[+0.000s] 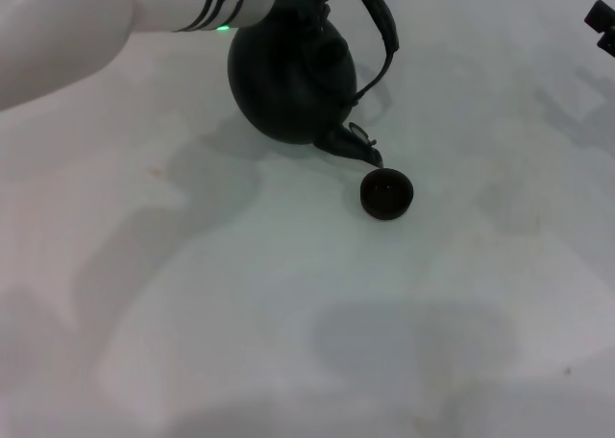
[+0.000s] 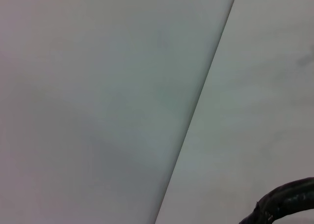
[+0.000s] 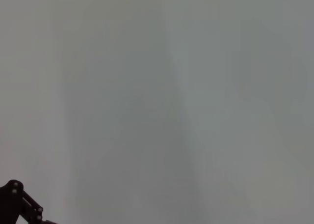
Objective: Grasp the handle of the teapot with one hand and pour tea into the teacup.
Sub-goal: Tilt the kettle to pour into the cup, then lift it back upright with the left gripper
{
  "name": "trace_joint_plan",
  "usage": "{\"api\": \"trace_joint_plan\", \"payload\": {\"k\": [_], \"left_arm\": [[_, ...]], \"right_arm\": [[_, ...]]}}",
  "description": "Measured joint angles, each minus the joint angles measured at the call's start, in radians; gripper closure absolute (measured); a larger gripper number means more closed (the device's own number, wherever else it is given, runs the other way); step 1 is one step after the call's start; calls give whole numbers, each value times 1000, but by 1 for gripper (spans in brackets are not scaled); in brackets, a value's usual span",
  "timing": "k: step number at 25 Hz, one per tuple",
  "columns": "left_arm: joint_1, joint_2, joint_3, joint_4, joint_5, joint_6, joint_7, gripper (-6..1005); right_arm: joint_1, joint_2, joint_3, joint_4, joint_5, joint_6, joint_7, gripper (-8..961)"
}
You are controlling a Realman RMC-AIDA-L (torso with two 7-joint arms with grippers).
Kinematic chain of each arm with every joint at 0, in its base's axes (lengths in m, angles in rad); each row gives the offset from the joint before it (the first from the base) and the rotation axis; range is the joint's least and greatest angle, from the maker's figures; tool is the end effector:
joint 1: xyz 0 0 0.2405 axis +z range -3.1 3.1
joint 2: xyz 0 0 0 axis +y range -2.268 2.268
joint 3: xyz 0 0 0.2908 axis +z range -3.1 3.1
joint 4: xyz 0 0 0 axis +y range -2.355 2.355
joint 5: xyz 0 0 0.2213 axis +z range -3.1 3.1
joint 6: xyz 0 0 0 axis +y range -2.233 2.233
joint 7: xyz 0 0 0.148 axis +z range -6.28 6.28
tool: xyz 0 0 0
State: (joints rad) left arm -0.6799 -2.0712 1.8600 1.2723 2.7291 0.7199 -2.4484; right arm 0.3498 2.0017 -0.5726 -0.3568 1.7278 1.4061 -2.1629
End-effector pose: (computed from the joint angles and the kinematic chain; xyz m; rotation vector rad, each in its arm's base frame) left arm -0.1097 0.4338 -0.0928 -2.4118 0.1356 0.2096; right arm 0.3811 0.3298 0.0371 -1.9697 0.6480 0.9420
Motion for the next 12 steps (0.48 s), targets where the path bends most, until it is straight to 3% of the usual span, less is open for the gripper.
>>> {"api": "trace_joint_plan", "payload": {"k": [12], "left_arm": [[-26, -1, 30, -2, 48, 11, -30, 895]], "right_arm": [[1, 0, -5, -1, -3, -12, -1, 118]]}}
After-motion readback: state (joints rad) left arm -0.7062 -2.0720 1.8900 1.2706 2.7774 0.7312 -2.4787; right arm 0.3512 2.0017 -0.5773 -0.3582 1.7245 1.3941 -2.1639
